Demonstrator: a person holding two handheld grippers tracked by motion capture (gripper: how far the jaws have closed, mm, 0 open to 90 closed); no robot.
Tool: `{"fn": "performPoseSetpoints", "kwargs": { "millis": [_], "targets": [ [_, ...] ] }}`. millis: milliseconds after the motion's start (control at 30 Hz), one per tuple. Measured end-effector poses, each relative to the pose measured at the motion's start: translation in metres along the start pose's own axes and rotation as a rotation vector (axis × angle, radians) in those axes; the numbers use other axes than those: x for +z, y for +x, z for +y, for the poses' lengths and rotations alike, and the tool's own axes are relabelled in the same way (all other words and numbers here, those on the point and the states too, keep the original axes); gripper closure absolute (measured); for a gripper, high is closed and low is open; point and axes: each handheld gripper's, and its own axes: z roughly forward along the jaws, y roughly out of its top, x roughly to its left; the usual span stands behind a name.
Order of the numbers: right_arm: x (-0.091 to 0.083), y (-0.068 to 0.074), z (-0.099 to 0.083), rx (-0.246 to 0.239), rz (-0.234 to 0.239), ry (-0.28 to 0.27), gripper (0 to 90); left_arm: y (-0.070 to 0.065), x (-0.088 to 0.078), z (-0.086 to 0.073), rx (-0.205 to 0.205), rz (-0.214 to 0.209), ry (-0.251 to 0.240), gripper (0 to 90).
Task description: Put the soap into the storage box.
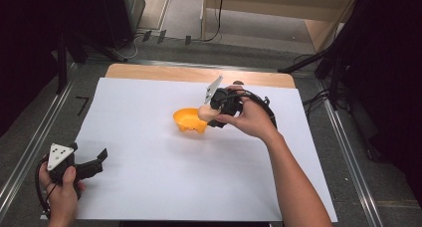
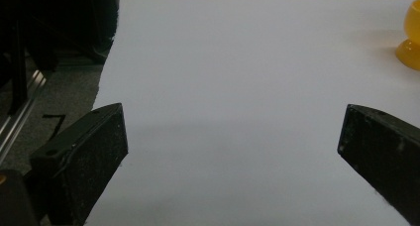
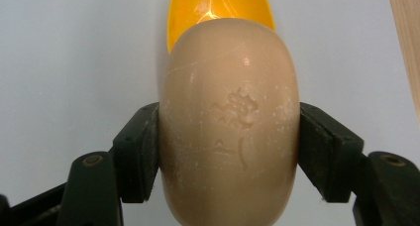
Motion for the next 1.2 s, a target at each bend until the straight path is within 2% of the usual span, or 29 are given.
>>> {"fn": "performPoseSetpoints", "kwargs": {
  "millis": [367,733,1200],
  "targets": [
    [0.007,-0.003,0.014,-0.027,0.011,-0.014,32.8,0.0,0.0,0.0,-0.001,-0.001,-0.001,0.0],
    [0.018,-0.006,0.025,-0.039,0.038,-0.002,32.8,0.0,0.0,0.0,-0.002,-0.001,-0.002,0.0],
    [0.032,-0.01,0.036,-0.036,0.07,0.011,32.7,0.0,0.0,0.0,-0.005,-0.002,-0.003,0.0]
  ]
}}
